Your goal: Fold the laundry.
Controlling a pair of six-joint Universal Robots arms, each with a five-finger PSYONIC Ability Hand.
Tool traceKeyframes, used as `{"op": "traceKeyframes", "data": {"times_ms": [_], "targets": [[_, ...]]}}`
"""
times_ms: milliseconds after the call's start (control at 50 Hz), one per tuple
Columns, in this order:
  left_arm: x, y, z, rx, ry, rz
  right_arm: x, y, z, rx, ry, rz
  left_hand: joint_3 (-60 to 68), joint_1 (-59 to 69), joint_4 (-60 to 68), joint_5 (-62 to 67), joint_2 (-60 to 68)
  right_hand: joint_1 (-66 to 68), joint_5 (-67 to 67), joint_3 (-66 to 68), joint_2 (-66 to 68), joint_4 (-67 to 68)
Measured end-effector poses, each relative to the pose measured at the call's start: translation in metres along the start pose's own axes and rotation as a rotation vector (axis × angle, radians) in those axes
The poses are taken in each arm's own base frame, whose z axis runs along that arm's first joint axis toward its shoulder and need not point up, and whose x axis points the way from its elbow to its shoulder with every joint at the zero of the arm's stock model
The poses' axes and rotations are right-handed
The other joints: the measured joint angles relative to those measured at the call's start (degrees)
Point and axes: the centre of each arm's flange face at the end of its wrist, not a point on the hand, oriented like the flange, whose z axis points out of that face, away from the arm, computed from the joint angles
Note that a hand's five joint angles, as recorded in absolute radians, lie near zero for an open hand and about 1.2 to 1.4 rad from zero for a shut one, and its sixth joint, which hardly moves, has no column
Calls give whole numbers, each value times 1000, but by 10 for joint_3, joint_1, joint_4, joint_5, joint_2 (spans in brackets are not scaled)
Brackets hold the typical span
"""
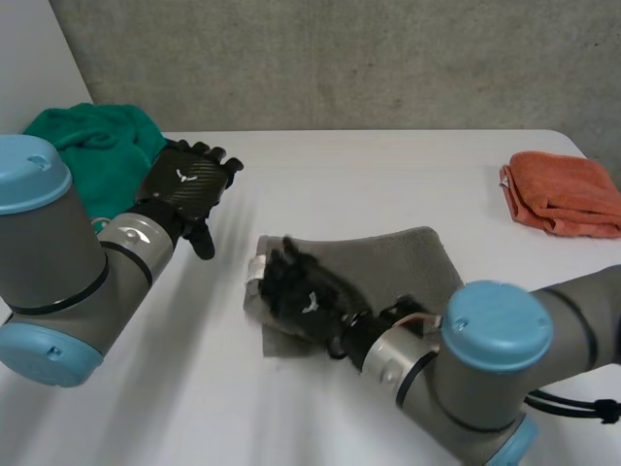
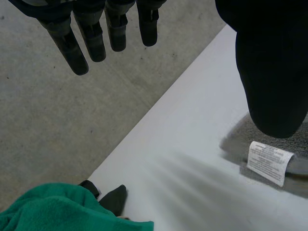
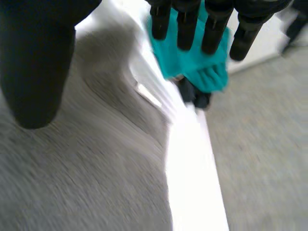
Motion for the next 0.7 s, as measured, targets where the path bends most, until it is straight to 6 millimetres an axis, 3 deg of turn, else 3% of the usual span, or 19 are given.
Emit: {"op": "traceKeyframes", "data": {"times_ms": [100, 160, 240, 320, 420, 460, 540, 580, 660, 700], "targets": [[-1, -2, 2, 10, -4, 1, 58, 14, -14, -97, 178, 201, 0, 0, 0, 0, 0, -10, -15, -28, -17, -29], [0, -3, 2, 16, -3, 1, 83, 29, -28, -169, 252, 389, 0, 0, 0, 0, 0, -10, -15, -28, -17, -29], [4, -5, 2, 21, 7, 3, 90, 52, -47, -295, 269, 579, 0, 0, 0, 0, 0, -10, -15, -28, -17, -29], [8, -5, 1, 21, 19, 4, 84, 80, -61, -445, 254, 639, 0, 0, 0, 0, 0, 0, -7, -18, -7, -19], [12, -2, -1, 12, 30, 4, 83, 131, -81, -660, 286, 555, 0, 0, 0, 0, 0, 430, 459, 461, 479, 460], [13, -2, -1, 11, 31, 4, 89, 138, -81, -671, 330, 505, 0, 0, 0, 0, 0, 456, 503, 516, 531, 516], [11, -3, -1, 14, 27, 5, 110, 125, -72, -579, 442, 385, 0, 0, 0, 0, 0, 459, 524, 534, 535, 538], [10, -5, -1, 19, 23, 6, 118, 97, -60, -457, 475, 335, 0, 0, 0, 0, 0, 459, 526, 534, 535, 539], [7, -9, -2, 29, 13, 7, 112, 52, -43, -267, 440, 300, 0, 0, 0, 0, 0, 459, 531, 534, 535, 539], [6, -12, -3, 35, 7, 7, 96, 24, -32, -151, 371, 289, 0, 0, 0, 0, 0, 459, 532, 534, 535, 539]]}}
